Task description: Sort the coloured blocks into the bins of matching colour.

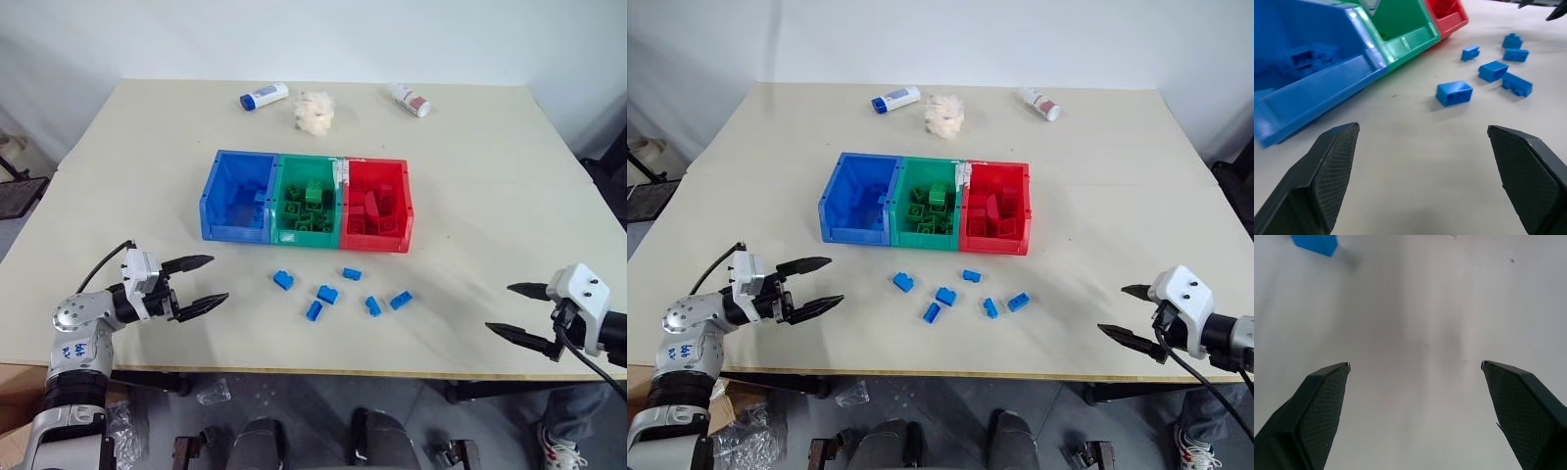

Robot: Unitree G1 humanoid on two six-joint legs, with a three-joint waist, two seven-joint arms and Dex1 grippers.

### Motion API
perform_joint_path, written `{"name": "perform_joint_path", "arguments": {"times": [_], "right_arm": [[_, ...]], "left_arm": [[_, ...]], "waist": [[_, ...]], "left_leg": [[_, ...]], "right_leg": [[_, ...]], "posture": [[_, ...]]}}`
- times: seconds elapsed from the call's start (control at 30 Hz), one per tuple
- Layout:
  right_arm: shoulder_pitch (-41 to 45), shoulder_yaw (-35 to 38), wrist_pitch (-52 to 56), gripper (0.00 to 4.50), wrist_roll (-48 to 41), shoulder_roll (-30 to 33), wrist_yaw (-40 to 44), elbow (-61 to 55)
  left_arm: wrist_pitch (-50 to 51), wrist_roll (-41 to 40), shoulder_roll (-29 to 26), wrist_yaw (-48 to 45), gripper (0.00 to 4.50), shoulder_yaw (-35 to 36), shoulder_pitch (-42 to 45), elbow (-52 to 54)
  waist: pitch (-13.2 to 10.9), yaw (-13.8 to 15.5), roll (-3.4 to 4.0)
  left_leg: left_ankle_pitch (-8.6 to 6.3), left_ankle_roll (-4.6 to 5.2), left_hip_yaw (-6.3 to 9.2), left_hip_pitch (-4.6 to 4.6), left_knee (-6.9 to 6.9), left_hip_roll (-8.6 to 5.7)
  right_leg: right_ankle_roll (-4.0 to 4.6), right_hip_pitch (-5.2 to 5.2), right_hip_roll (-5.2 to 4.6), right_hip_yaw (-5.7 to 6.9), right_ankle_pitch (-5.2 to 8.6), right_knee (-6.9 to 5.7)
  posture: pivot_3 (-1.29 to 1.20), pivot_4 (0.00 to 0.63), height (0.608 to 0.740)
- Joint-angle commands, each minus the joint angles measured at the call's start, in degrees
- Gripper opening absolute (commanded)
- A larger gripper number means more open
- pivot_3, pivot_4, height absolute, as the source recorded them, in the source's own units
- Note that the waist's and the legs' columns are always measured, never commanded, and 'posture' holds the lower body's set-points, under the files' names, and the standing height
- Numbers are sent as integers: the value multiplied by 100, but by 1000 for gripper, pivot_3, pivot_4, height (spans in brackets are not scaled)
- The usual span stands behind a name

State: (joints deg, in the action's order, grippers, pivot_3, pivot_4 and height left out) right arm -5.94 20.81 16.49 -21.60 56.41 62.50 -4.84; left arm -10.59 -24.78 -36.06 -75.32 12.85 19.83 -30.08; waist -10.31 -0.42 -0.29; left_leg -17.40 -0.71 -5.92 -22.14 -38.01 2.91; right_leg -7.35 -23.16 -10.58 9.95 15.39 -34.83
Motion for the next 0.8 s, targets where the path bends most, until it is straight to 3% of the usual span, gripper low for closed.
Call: {"name": "perform_joint_path", "arguments": {"times": [0.03,0.27,0.57,0.7,0.8], "right_arm": [[168,-183,210,4500,-128,16,17,-473],[1336,-1619,599,4500,87,-403,16,-726],[2812,-2964,-87,4500,985,-872,449,843],[2933,-2952,-274,3609,933,-1019,597,1050],[2876,-2865,-262,2576,894,-1078,556,960]], "left_arm": [[-42,-150,26,-55,4465,92,-121,260],[279,-389,113,202,4465,149,-863,1442],[513,-456,216,464,4465,115,-1387,2214],[503,-454,247,542,4500,141,-1484,2302],[479,-449,285,593,4500,128,-1512,2332]], "waist": [[0,10,0],[0,-3,-3],[0,29,-4],[1,18,-6],[1,16,-6]], "left_leg": [[0,0,0,0,0,0],[-5,-1,1,-3,-7,4],[-8,4,-9,-11,-16,2],[-8,4,-13,-11,-15,3],[-8,4,-13,-10,-15,3]], "right_leg": [[0,0,0,0,0,0],[3,-6,2,-3,-2,-4],[2,-15,2,-10,-2,-5],[2,-18,3,-12,-3,-8],[2,-19,3,-13,-3,-10]], "posture": [[0,150,740],[0,150,740],[0,150,740],[0,150,740],[0,150,740]]}}
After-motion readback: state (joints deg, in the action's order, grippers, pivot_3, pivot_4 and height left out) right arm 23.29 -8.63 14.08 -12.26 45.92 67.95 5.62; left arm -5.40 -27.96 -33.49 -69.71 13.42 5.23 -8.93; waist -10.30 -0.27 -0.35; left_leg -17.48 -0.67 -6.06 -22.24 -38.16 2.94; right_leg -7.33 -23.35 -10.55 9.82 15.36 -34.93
